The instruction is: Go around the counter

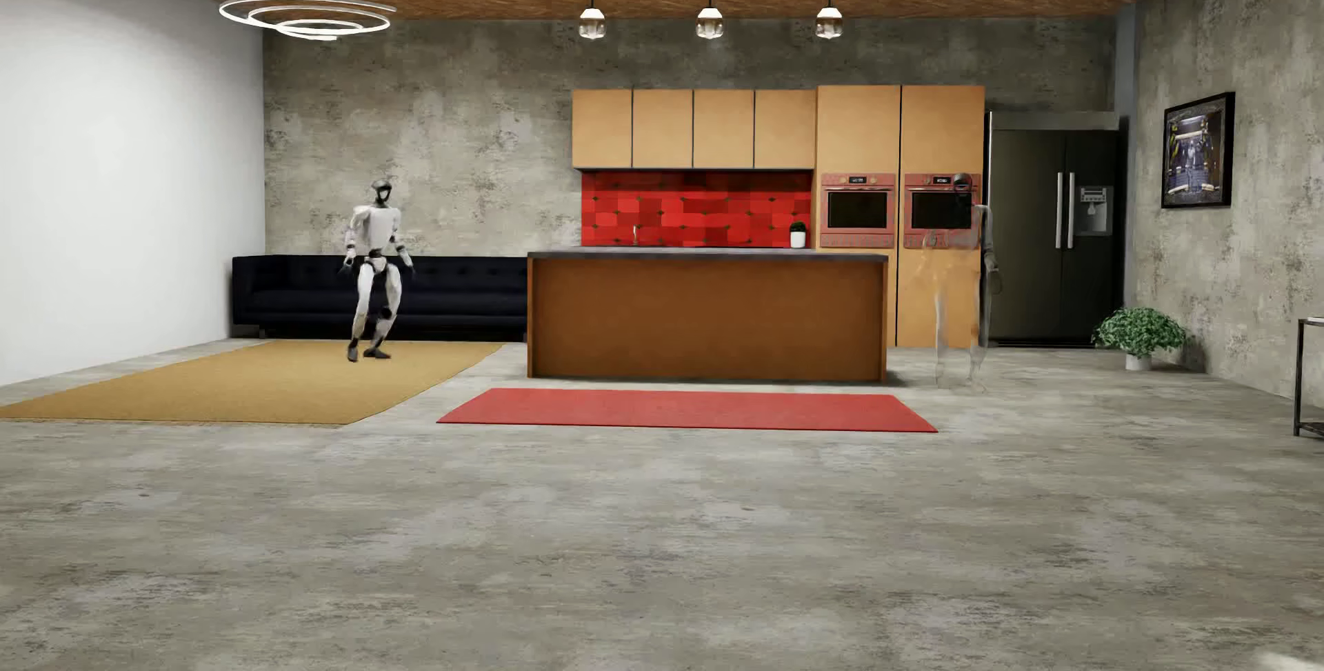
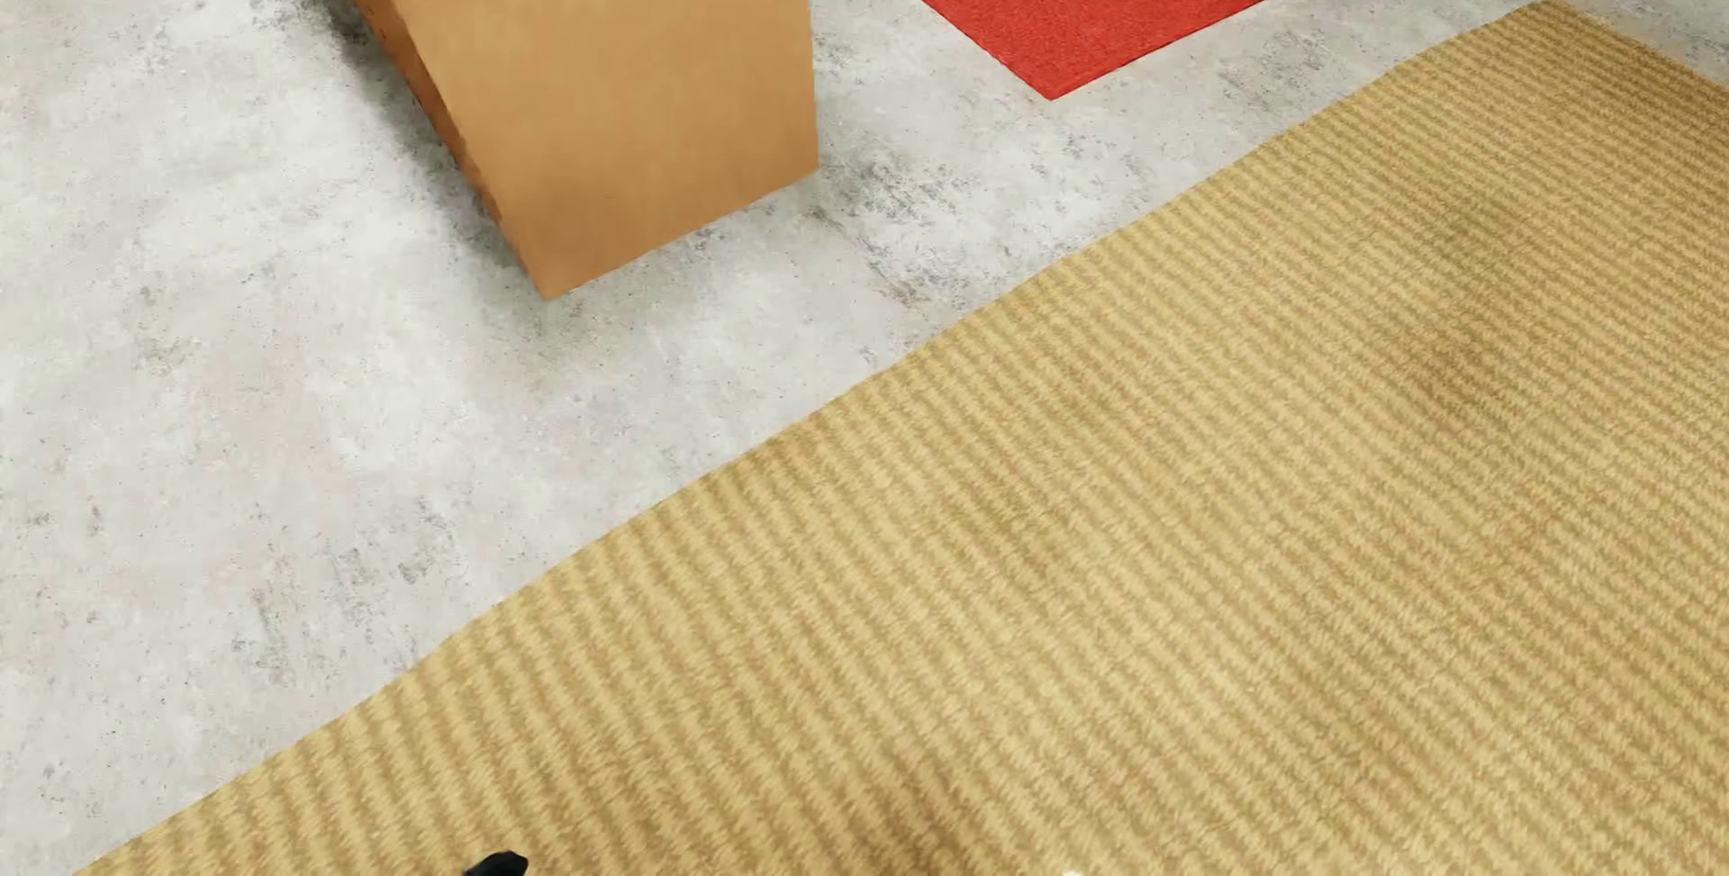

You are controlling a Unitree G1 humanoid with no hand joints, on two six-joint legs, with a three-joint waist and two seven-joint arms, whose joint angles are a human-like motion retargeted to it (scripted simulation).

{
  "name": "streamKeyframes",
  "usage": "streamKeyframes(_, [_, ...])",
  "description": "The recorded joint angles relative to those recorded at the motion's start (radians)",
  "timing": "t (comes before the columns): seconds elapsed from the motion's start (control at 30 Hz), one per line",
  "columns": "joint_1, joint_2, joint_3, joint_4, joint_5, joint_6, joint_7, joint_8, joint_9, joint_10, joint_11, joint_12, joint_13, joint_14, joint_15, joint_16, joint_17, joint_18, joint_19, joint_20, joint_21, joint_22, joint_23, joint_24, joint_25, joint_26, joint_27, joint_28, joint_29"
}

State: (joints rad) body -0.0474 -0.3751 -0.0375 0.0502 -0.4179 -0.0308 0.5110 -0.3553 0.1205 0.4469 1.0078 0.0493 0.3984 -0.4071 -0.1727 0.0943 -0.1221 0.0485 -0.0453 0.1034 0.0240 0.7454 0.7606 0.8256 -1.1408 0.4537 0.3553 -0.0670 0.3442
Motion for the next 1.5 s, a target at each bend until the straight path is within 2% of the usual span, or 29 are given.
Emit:
streamKeyframes(0.03, [0.026,-0.109,-0.016,-0.022,0.052,0.003,-0.07,0.094,0.004,-0.042,0.001,-0.003,0.025,0.003,0.006,0.046,-0.02,-0.015,0.029,-0.026,0.008,-0.008,0.029,0.012,-0.073,-0.057,-0.099,-0.027,0.041])
streamKeyframes(0.07, [0.056,-0.2,-0.03,-0.034,0.107,0.009,-0.133,0.184,0.008,-0.094,-0.053,0.01,0.045,0.009,0.03,0.102,-0.019,-0.032,0.061,-0.064,-0.037,-0.032,0.049,0.025,-0.103,-0.121,-0.143,-0.05,0.08])
streamKeyframes(0.1, [0.085,-0.266,-0.04,-0.033,0.169,0.016,-0.181,0.287,0.011,-0.131,-0.151,0.034,0.052,0.003,0.049,0.152,-0.005,-0.049,0.105,-0.09,-0.121,-0.071,0.059,0.028,-0.096,-0.16,-0.126,-0.056,0.086])
streamKeyframes(0.17, [0.12,-0.292,-0.05,-0.003,0.272,0.038,-0.269,0.473,0.019,-0.119,-0.429,0.099,0.039,-0.039,0.054,0.205,-0.005,-0.079,0.117,-0.09,-0.19,-0.143,0.072,-0.009,-0.168,-0.179,-0.09,-0.058,0.036])
streamKeyframes(0.2, [0.135,-0.268,-0.047,0.026,0.29,0.049,-0.303,0.467,0.022,-0.083,-0.537,0.13,0.026,-0.065,0.07,0.214,-0.016,-0.097,0.173,-0.073,-0.181,-0.162,0.075,-0.033,-0.245,-0.157,-0.07,-0.063,0.002])
streamKeyframes(0.23, [0.144,-0.222,-0.045,0.063,0.326,0.063,-0.34,0.492,0.025,-0.004,-0.561,0.156,0.009,-0.065,0.221,0.213,-0.022,-0.116,0.183,-0.058,-0.169,-0.172,0.069,-0.044,-0.309,-0.132,-0.06,-0.061,-0.04])
streamKeyframes(0.3, [0.103,-0.163,-0.022,0.146,0.346,0.097,-0.383,0.43,0.041,0.284,-0.413,0.223,-0.065,0.104,0.14,0.177,-0.031,-0.035,0.187,-0.013,-0.148,-0.183,0.084,-0.049,-0.4,-0.107,-0.033,-0.017,-0.106])
streamKeyframes(0.37, [-0.054,-0.038,-0.001,0.296,0.358,0.137,-0.364,0.338,0.052,0.654,-0.385,0.271,-0.19,0.372,0.035,0.069,-0.046,0.086,0.164,0.042,-0.151,-0.195,0.107,-0.074,-0.407,-0.094,-0.063,0.022,-0.138])
streamKeyframes(0.43, [-0.209,0.12,0.027,0.315,0.361,0.163,-0.343,0.286,0.051,0.85,-0.473,0.327,-0.35,0.327,-0.001,-0.041,-0.084,0.095,0.158,0.026,-0.127,-0.18,0.094,-0.044,-0.435,-0.104,-0.062,-0.013,-0.163])
streamKeyframes(0.5, [-0.361,0.261,0.054,0.255,0.356,0.163,-0.312,0.238,0.039,0.89,-0.573,0.378,-0.492,0.358,-0.022,-0.101,-0.094,0.035,0.156,0.018,-0.137,-0.181,0.036,0.036,-0.385,-0.104,-0.073,-0.064,-0.206])
streamKeyframes(0.57, [-0.482,0.366,0.076,0.203,0.351,0.15,-0.274,0.189,0.028,0.768,-0.631,0.394,-0.62,0.365,-0.059,-0.159,-0.098,-0.029,0.161,0.1,-0.149,-0.179,-0.057,0.03,-0.25,-0.082,-0.115,-0.058,-0.258])
streamKeyframes(0.67, [-0.558,0.49,0.097,0.167,0.372,0.134,-0.232,0.138,0.028,0.302,-0.684,0.371,-0.78,0.407,-0.128,-0.172,-0.124,-0.06,0.174,0.198,-0.076,-0.115,-0.187,0.011,-0.084,-0.069,-0.146,-0.003,-0.262])
streamKeyframes(0.73, [-0.54,0.571,0.101,0.116,0.392,0.121,-0.275,0.121,0.035,-0.125,-0.734,0.35,-0.829,0.406,-0.157,-0.157,-0.13,-0.033,0.187,0.205,0.006,-0.076,-0.299,0.038,0.006,-0.07,-0.155,0.024,-0.29])
streamKeyframes(0.8, [-0.545,0.644,0.09,0.138,0.407,0.113,-0.112,0.108,0.047,-0.234,-0.754,0.334,-0.82,0.376,-0.155,-0.135,-0.137,-0.044,0.212,0.189,0.091,-0.06,-0.412,0.053,0.073,-0.099,-0.191,0.024,-0.294])
streamKeyframes(0.83, [-0.549,0.676,0.088,0.158,0.4,0.108,-0.036,0.108,0.053,-0.157,-0.728,0.323,-0.791,0.343,-0.132,-0.129,-0.141,-0.013,0.231,0.179,0.126,-0.061,-0.457,0.055,0.092,-0.108,-0.195,0.019,-0.28])
streamKeyframes(0.9, [-0.543,0.711,0.097,0.153,0.354,0.086,-0.016,0.14,0.062,-0.005,-0.639,0.31,-0.699,0.385,-0.012,-0.141,-0.162,0.158,0.271,0.151,0.202,-0.079,-0.507,0.058,0.056,-0.13,-0.2,0.02,-0.253])
streamKeyframes(0.93, [-0.534,0.691,0.101,0.142,0.316,0.071,-0.017,0.154,0.067,0.071,-0.516,0.303,-0.635,0.393,0.079,-0.15,-0.166,0.19,0.263,0.13,0.226,-0.087,-0.506,0.063,0.016,-0.143,-0.188,0.02,-0.246])
streamKeyframes(0.97, [-0.53,0.63,0.101,0.126,0.266,0.054,-0.017,0.172,0.072,0.159,-0.318,0.29,-0.569,0.337,0.176,-0.157,-0.165,0.198,0.267,0.1,0.237,-0.089,-0.482,0.07,-0.035,-0.159,-0.164,0.011,-0.239])
streamKeyframes(1.03, [-0.464,0.425,0.087,0.051,0.197,0.016,-0.019,0.257,0.082,0.217,0.099,0.246,-0.457,0.224,0.336,-0.154,-0.133,0.192,0.175,0.035,0.239,-0.112,-0.35,0.1,-0.161,-0.182,-0.112,-0.014,-0.221])
streamKeyframes(1.1, [-0.359,0.181,0.06,-0.031,0.282,-0.01,-0.038,0.398,0.091,0.176,0.366,0.221,-0.396,0.162,0.215,-0.152,-0.049,0.184,0.153,-0.005,0.193,-0.199,-0.108,0.123,-0.202,-0.19,-0.033,0.006,-0.224])
streamKeyframes(1.13, [-0.294,0.075,0.047,-0.066,0.339,-0.014,-0.058,0.445,0.091,0.128,0.418,0.203,-0.367,0.145,0.202,-0.151,-0.013,0.177,0.14,-0.015,0.143,-0.244,0.007,0.098,-0.181,-0.202,0.003,0.025,-0.18])
streamKeyframes(1.17, [-0.232,-0.019,0.035,-0.1,0.381,-0.014,-0.088,0.476,0.089,0.082,0.413,0.186,-0.327,0.13,0.218,-0.139,0.007,0.169,0.13,-0.026,0.122,-0.276,0.09,0.065,-0.188,-0.23,0.034,0.036,-0.124])
streamKeyframes(1.23, [-0.117,-0.159,0.008,-0.151,0.375,-0.006,-0.179,0.463,0.084,0.014,0.254,0.145,-0.204,0.09,0.212,-0.093,0.024,0.152,0.083,-0.082,0.139,-0.34,0.13,0.0,-0.242,-0.273,-0.027,0.029,-0.036])
streamKeyframes(1.27, [-0.07,-0.206,-0.008,-0.171,0.32,-0.003,-0.233,0.398,0.081,-0.006,0.107,0.114,-0.127,0.067,0.208,-0.066,0.038,0.145,0.036,-0.123,0.13,-0.369,0.097,-0.021,-0.257,-0.275,-0.072,0.017,-0.051])
streamKeyframes(1.33, [0.023,-0.222,-0.034,-0.204,0.249,-0.002,-0.327,0.203,0.074,-0.038,-0.324,0.054,0.023,0.019,0.227,-0.022,0.102,0.134,0.026,-0.197,0.055,-0.395,0.03,-0.045,-0.196,-0.277,-0.115,0.003,-0.138])
streamKeyframes(1.37, [0.08,-0.207,-0.041,-0.211,0.288,-0.003,-0.355,0.157,0.071,-0.076,-0.591,0.031,0.07,0.012,0.244,-0.008,0.134,0.129,0.065,-0.218,0.026,-0.392,0.019,-0.054,-0.156,-0.272,-0.126,0.011,-0.158])
streamKeyframes(1.4, [0.144,-0.208,-0.045,-0.218,0.351,-0.003,-0.371,0.185,0.068,-0.117,-0.809,0.017,0.1,0.01,0.238,-0.001,0.149,0.122,0.15,-0.234,0.014,-0.37,0.019,-0.056,-0.131,-0.25,-0.131,0.018,-0.154])
streamKeyframes(1.43, [0.211,-0.22,-0.049,-0.22,0.411,-0.001,-0.382,0.292,0.066,-0.147,-0.924,0.011,0.113,0.006,0.18,0.001,0.142,0.113,0.286,-0.246,0.037,-0.336,0.027,-0.057,-0.15,-0.222,-0.142,0.018,-0.112])
streamKeyframes(1.5, [0.319,-0.247,-0.047,-0.223,0.447,-0.002,-0.364,0.22,0.062,-0.136,-0.803,0.02,0.104,0.029,0.184,0.009,0.105,0.108,0.229,-0.265,0.096,-0.234,0.006,-0.036,-0.255,-0.166,-0.172,0.01,-0.059])
